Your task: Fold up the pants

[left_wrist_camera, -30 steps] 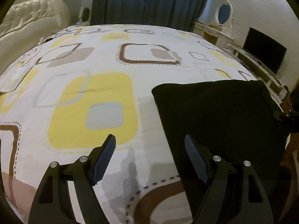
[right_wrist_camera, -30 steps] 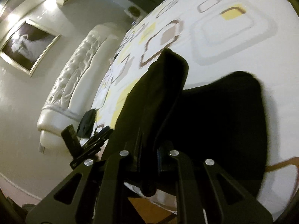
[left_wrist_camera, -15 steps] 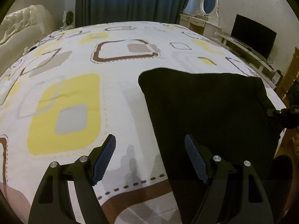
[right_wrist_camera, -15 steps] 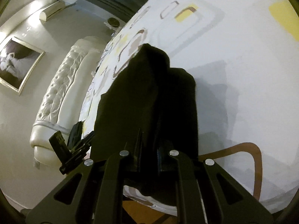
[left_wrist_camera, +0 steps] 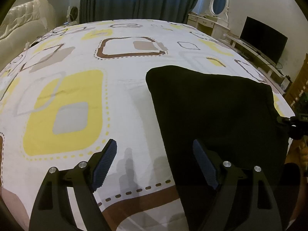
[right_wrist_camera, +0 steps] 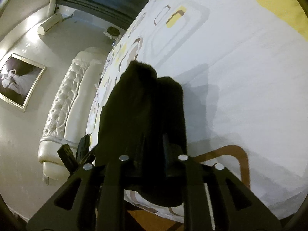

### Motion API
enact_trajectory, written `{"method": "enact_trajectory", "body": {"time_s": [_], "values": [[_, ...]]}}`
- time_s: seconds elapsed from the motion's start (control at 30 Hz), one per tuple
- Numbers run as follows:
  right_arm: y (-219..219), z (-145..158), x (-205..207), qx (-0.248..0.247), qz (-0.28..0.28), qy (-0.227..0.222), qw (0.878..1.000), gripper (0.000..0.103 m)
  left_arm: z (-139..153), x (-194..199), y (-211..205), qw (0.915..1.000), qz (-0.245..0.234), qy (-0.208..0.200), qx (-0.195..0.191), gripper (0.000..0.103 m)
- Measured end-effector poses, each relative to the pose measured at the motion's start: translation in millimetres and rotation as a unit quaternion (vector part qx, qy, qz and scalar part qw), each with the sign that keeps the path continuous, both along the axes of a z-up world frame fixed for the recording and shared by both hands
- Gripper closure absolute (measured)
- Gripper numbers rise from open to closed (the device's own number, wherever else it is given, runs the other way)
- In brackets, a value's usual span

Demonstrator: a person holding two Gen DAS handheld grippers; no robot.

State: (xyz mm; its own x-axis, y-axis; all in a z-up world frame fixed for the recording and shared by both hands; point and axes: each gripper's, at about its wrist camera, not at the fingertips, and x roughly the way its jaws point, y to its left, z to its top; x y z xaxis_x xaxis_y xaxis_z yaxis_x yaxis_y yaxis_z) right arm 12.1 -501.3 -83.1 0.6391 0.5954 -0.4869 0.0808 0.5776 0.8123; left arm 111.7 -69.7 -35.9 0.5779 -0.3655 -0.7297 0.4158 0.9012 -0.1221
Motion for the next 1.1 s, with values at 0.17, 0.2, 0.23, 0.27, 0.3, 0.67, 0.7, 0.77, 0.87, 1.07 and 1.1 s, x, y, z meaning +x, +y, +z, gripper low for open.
{"method": "enact_trajectory", "body": {"time_s": [0.17,0.2,0.23,0.27,0.3,0.67,0.7,0.77,0.87,1.07,1.1], "values": [[-14,12,-9,-0.037,-0.032,-0.005,0.999,0.032,2,-1,2,1.0000,0.003,-0.002,0.008,0.023],[-16,14,-10,-0.035,-0.030,-0.010,0.999,0.031,3,-2,3,0.9999,0.004,-0.004,0.011,0.023],[-18,14,-10,-0.026,-0.025,-0.014,0.999,0.029,3,-1,5,0.9998,0.006,-0.004,0.016,0.023],[-20,13,-9,-0.020,-0.022,-0.015,0.999,0.026,3,-1,7,0.9997,0.009,-0.003,0.022,0.023],[-20,12,-8,-0.018,-0.017,-0.014,1.000,0.021,2,-1,10,0.9995,0.013,-0.003,0.028,0.023],[-9,-17,17,-0.027,0.030,0.023,0.999,0.019,-12,17,21,0.9987,0.002,0.049,0.017,0.023],[-9,-18,17,-0.024,0.031,0.021,0.999,0.019,-13,18,19,0.9985,-0.002,0.053,0.012,0.023],[-10,-19,20,-0.018,0.040,0.021,0.999,0.018,-17,24,19,0.9975,-0.002,0.070,-0.008,0.023],[-11,-19,24,-0.005,0.059,0.017,0.998,0.013,-22,34,28,0.9941,-0.001,0.093,-0.055,0.022],[-7,-20,37,0.014,0.087,0.015,0.996,0.013,-25,53,34,0.9865,-0.012,0.118,-0.113,0.018],[-11,-20,37,0.025,0.081,0.012,0.996,0.013,-24,54,35,0.9852,-0.012,0.122,-0.120,0.018]]}}
